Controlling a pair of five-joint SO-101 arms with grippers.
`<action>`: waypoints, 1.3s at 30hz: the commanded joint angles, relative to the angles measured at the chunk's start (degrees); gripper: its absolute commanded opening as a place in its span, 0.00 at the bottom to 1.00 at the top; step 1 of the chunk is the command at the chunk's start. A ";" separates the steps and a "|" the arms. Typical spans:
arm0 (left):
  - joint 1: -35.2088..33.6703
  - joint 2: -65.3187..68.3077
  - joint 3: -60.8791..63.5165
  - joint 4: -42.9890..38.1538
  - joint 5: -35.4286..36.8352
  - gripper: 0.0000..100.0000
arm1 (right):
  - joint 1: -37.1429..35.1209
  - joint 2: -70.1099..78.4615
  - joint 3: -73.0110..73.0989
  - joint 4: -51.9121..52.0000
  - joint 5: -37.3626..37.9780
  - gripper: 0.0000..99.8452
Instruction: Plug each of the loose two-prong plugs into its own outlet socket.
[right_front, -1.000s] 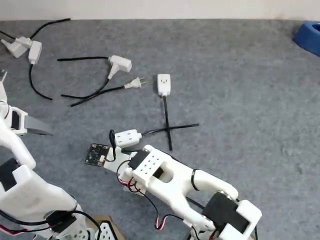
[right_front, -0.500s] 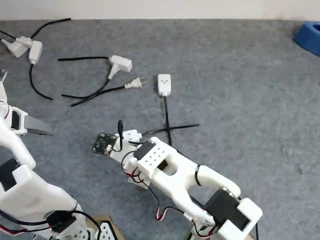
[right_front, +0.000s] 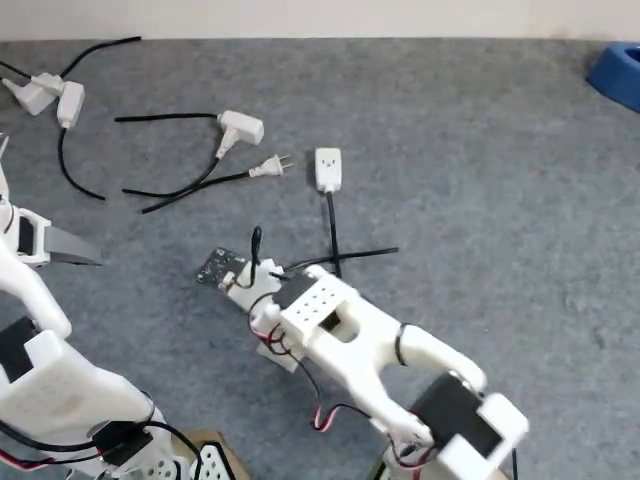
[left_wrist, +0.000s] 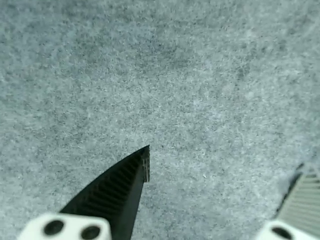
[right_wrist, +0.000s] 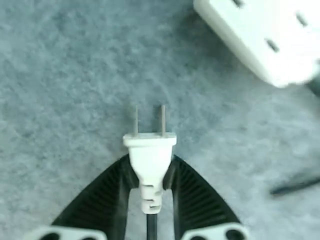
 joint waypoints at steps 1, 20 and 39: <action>0.75 -0.48 -1.63 0.26 -0.53 0.42 | 2.07 -9.27 -0.92 6.73 7.30 0.01; 15.60 -5.23 -3.21 8.00 -0.09 0.42 | 5.67 -20.79 -3.12 -3.74 0.18 0.01; 43.38 -49.98 36.88 -17.76 7.38 0.42 | 8.57 -37.76 20.97 -26.68 -4.22 0.01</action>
